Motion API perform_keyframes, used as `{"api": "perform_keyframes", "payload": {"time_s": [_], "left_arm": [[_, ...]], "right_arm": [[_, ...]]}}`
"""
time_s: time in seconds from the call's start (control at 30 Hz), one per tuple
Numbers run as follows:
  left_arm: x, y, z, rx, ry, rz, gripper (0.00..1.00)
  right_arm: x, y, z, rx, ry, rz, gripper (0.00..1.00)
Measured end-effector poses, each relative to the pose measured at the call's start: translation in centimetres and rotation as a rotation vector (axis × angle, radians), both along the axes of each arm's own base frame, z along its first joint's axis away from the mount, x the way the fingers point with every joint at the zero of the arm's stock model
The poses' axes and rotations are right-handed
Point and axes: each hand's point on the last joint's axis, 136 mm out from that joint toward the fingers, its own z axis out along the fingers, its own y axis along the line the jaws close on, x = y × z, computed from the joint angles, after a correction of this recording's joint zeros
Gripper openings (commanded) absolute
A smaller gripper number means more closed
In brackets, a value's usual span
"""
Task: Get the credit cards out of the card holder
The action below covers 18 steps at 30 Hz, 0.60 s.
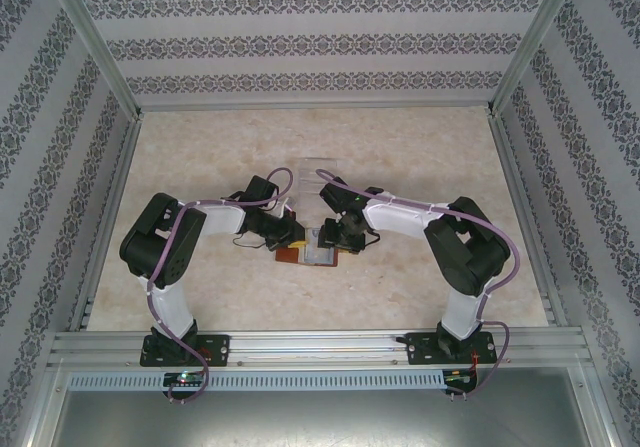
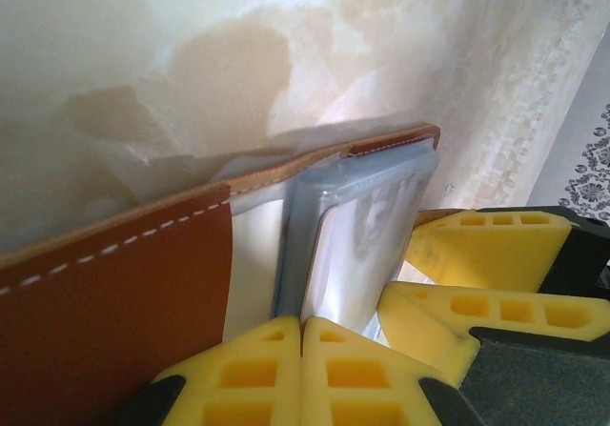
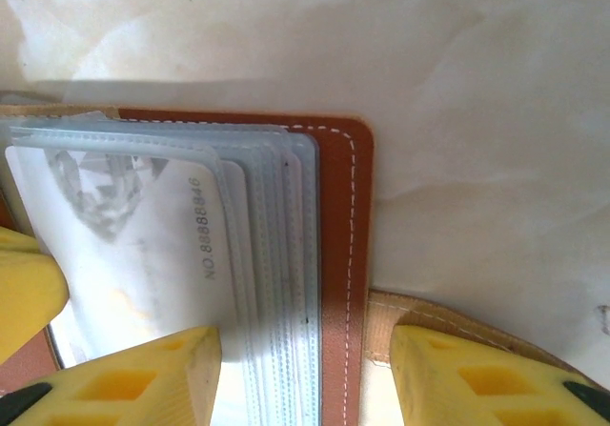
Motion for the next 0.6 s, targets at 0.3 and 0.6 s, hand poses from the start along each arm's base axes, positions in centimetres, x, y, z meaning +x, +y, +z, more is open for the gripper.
{"api": "perform_keyframes", "payload": {"time_s": [0.3,0.6], "left_arm": [[-0.01,0.43,0.01,0.039,-0.018,-0.015,0.0],[-0.07,0.65,0.07,0.053,-0.026,-0.019,0.0]], "right_arm": [[-0.03,-0.21,0.01,0.003,-0.014,-0.003,0.49],[0.05,-0.41,-0.05,0.003,-0.013,-0.009,0.45]]}}
